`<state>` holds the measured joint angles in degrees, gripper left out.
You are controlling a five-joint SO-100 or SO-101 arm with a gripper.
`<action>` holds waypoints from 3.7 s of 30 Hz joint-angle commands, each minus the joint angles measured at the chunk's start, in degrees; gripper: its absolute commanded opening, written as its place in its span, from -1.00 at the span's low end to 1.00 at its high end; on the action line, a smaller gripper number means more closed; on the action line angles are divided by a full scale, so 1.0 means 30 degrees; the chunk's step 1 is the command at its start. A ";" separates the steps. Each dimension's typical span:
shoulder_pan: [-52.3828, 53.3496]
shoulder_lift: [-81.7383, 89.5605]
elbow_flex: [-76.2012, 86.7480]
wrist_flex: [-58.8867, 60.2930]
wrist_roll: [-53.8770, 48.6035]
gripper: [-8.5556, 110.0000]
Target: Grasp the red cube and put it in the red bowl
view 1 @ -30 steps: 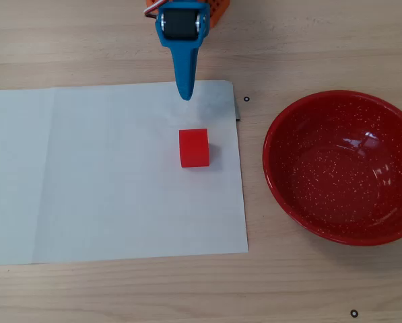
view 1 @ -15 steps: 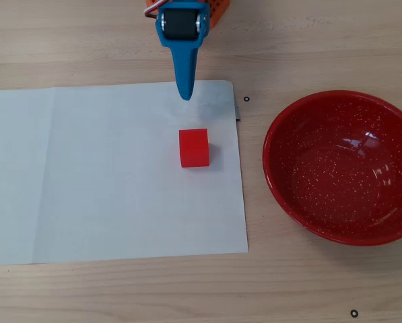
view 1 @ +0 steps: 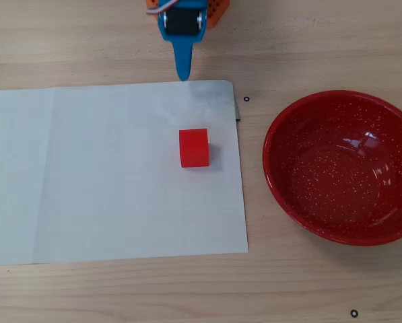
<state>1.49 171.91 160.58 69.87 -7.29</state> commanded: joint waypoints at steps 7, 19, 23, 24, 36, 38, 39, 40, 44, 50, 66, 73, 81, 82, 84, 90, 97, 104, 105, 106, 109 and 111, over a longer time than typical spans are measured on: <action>-0.0879 -0.4893 -0.7676 0.2373 -0.0088 -0.85; -0.0967 -1.1924 -1.4736 0.3750 0.0410 -0.85; -0.0791 -1.4121 -1.6523 0.3750 0.0234 -0.82; -0.0762 -1.4561 -1.6846 0.3721 0.0146 -0.80; 0.0176 -1.8662 -1.8779 0.1758 -0.0674 -0.27; 0.0410 -1.9307 -1.9219 0.1641 -0.0820 -0.24; 0.0527 -1.9600 -1.9453 0.1641 -0.0938 -0.22; 0.0645 -1.9893 -1.9717 0.1611 -0.1055 -0.21; 0.1055 -2.0918 -2.0537 0.1611 -0.1348 -0.14; 0.1465 -2.1973 -2.1123 0.1758 -0.1377 -0.04; 0.1055 -2.3994 -2.1357 0.0908 -0.0762 0.01; 0.0820 -2.5020 -2.1299 0.0264 -0.0439 0.02; 0.0615 -2.6045 -2.1299 -0.0586 -0.0088 0.03; 0.0615 -2.6221 -2.1299 -0.0703 -0.0088 0.03; 0.0615 -2.6514 -2.1299 -0.0879 -0.0029 0.02; 0.0586 -2.7422 -2.1328 -0.1699 0.0029 0.01; 0.0586 -2.8330 -2.1270 -0.2637 0.0059 0.00; 0.0615 -2.8887 -2.0771 -0.3721 0.0293 0.00; 0.0615 -2.8916 -2.0713 -0.3809 0.0293 -0.01; 0.0645 -2.8945 -2.0684 -0.3838 0.0264 -0.01; 0.0645 -2.9004 -2.0654 -0.3896 0.0176 -0.06; 0.0615 -2.9004 -2.0654 -0.3867 0.0088 -0.10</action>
<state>4.57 82.18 101.95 59.41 -7.82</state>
